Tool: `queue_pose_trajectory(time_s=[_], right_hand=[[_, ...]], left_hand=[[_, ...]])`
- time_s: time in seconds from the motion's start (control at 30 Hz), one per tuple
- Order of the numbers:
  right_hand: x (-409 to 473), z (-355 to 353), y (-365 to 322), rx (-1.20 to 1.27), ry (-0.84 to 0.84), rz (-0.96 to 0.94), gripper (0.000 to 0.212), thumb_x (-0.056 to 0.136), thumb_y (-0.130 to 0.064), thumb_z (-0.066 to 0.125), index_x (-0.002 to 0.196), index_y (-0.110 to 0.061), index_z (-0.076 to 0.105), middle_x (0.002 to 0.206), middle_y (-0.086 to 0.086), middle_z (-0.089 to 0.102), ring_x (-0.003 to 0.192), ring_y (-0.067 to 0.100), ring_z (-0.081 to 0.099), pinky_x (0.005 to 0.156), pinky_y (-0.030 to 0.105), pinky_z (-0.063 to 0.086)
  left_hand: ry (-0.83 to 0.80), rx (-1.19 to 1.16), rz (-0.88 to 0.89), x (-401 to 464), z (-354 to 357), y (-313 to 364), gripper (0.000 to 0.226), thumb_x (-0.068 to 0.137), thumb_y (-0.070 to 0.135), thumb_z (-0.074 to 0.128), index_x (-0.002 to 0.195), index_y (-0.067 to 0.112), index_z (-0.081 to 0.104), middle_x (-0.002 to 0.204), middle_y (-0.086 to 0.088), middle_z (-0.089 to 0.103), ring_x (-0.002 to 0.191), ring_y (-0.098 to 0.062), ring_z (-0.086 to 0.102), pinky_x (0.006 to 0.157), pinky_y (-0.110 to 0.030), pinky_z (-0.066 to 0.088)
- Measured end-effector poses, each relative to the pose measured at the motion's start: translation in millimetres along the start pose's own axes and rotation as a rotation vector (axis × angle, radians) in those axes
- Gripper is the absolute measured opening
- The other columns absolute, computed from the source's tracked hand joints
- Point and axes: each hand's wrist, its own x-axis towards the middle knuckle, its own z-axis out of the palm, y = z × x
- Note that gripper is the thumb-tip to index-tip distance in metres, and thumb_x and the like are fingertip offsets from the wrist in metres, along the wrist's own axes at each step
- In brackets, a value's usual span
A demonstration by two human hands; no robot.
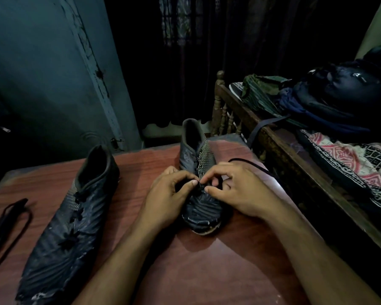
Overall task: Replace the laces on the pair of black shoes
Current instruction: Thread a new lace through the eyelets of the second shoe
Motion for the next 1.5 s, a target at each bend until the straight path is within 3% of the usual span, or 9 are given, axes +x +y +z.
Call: queue_pose_trajectory(time_s=[0.1,0.2,0.4,0.63,0.87,1.0,1.13,1.37,1.5], right_hand=[[0,1,1,-0.137,0.021,-0.095,0.013,0.090,-0.022,0.075,0.096,-0.034,0.076,0.092,-0.009,0.063,0.083,0.008,0.062,0.072,0.029,0.050],[0,3,0,-0.228,0.053,-0.146,0.011,0.091,-0.024,0.074,0.099,-0.031,0.076,0.093,-0.015,0.058,0.084,0.002,0.058,0.069,0.021,0.046],[1,5,-4,-0.314,0.049,-0.204,0.014,0.085,-0.029,0.080,0.098,-0.028,0.075,0.099,-0.015,0.066,0.096,0.007,0.061,0.085,0.036,0.053],[2,7,-7,-0.295,0.037,-0.181,0.008,0.088,-0.026,0.077,0.096,-0.027,0.077,0.095,-0.018,0.067,0.089,0.000,0.062,0.079,0.024,0.051],[24,-4,-24,-0.510,-0.270,-0.279,0.025,0.097,-0.027,0.067,0.121,-0.031,0.072,0.104,-0.011,0.056,0.094,0.006,0.055,0.080,0.028,0.047],[33,-4,-32,-0.544,-0.327,-0.302,0.014,0.096,-0.030,0.065,0.110,-0.029,0.069,0.108,-0.014,0.052,0.094,0.002,0.050,0.083,0.035,0.050],[29,2,-29,-0.589,-0.245,-0.322,0.008,0.100,-0.029,0.057,0.107,-0.026,0.059,0.105,-0.013,0.047,0.086,0.004,0.041,0.070,0.023,0.033],[10,1,-14,-0.515,-0.082,-0.375,0.014,0.096,-0.031,0.052,0.105,-0.024,0.060,0.092,-0.017,0.043,0.073,0.006,0.046,0.061,0.039,0.051],[1,-7,-9,-0.554,-0.130,-0.385,0.028,0.100,-0.033,0.044,0.118,-0.021,0.062,0.104,-0.009,0.050,0.082,0.014,0.058,0.068,0.040,0.054]], left_hand=[[-0.018,-0.058,-0.046,1,-2,-4,0.012,0.096,0.025,0.068,0.094,0.033,0.077,0.090,0.009,0.066,0.091,-0.005,0.062,0.084,-0.028,0.047],[-0.019,-0.133,-0.078,1,-4,-5,0.011,0.097,0.026,0.066,0.093,0.029,0.076,0.093,0.009,0.072,0.092,-0.007,0.067,0.086,-0.036,0.052],[-0.018,-0.125,-0.121,0,-7,2,0.014,0.097,0.023,0.065,0.084,0.025,0.073,0.085,0.008,0.072,0.084,-0.007,0.066,0.077,-0.030,0.049],[0.090,0.065,-0.009,0,-10,-4,0.006,0.092,0.027,0.070,0.094,0.033,0.069,0.092,0.011,0.063,0.086,-0.001,0.057,0.078,-0.020,0.042],[0.163,0.065,0.002,1,-18,-15,0.019,0.093,0.016,0.068,0.102,0.033,0.069,0.099,0.015,0.060,0.085,0.005,0.058,0.075,-0.010,0.044],[0.145,0.078,0.021,1,-18,-16,0.021,0.089,0.010,0.068,0.097,0.029,0.072,0.095,0.012,0.063,0.087,0.004,0.058,0.074,-0.004,0.037],[0.140,0.090,0.019,1,-16,-15,0.020,0.090,0.015,0.067,0.101,0.031,0.071,0.095,0.012,0.061,0.085,-0.003,0.058,0.078,-0.020,0.047],[0.073,0.204,0.146,-4,-18,-6,0.031,0.095,0.021,0.063,0.115,0.044,0.054,0.123,0.021,0.047,0.089,0.000,0.052,0.070,-0.032,0.050],[-0.001,0.200,0.224,-3,-16,-4,0.029,0.088,0.038,0.047,0.111,0.038,0.064,0.114,0.019,0.053,0.088,0.000,0.052,0.068,-0.038,0.055]])
